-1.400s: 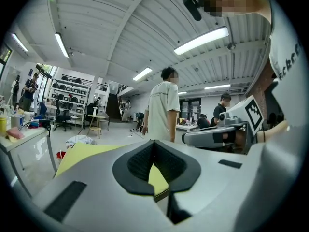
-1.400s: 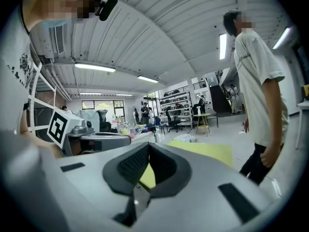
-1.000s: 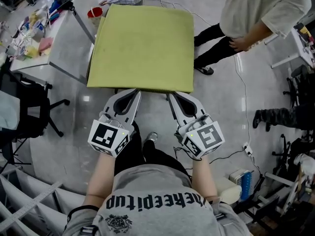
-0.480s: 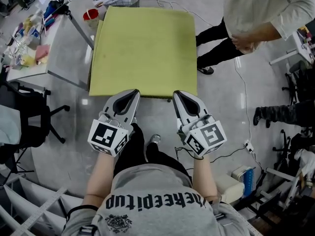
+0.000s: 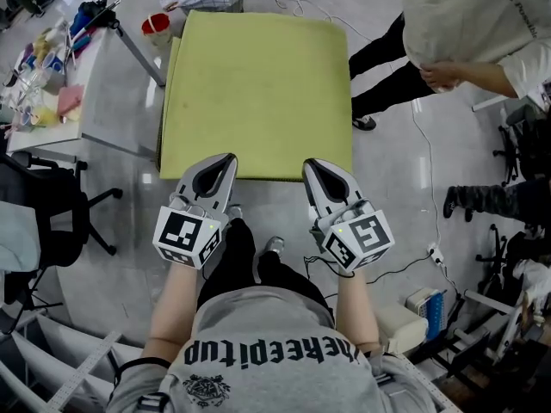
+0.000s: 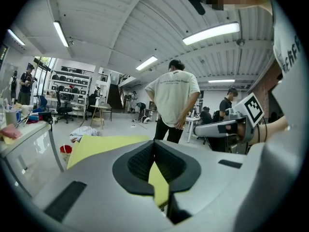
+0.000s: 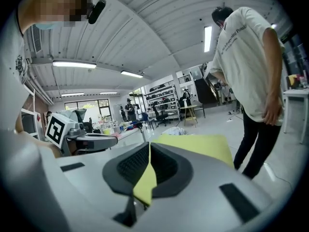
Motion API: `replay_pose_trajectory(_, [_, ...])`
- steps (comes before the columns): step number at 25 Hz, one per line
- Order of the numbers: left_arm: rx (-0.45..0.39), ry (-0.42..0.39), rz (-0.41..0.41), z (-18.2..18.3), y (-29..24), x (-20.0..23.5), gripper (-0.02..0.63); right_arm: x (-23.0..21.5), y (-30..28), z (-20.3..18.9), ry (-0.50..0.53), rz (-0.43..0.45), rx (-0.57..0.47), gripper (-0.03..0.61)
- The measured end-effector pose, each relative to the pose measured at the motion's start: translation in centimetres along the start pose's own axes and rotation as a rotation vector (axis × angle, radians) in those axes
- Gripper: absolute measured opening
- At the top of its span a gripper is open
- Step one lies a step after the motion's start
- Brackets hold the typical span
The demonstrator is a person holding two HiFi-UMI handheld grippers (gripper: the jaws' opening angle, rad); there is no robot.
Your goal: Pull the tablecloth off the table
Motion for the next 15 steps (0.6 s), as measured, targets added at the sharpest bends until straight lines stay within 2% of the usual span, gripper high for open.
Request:
replay_pose_trajectory(8, [0.026,-0.008,0.041,-2.2,-1.3,2.9,0.014,-2.4,-0.9,-1.4,-0.039,-0.044,0.038,0.012])
replay_pose_trajectory(15, [0.083,-0.002,0.092,-4.9,-2.1,5.7,0.014,-5.1,-1.0,-3.7,-0.095,-0.107,0.077,0.015])
Point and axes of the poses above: the fingertips, and each gripper's own axes: y backward along the fingers, x to its left, z out of its top, the point moved 9 cm from there along y, backward along the fingers, and after that the axes turned 12 degrees about z, right-handed, at the moved point
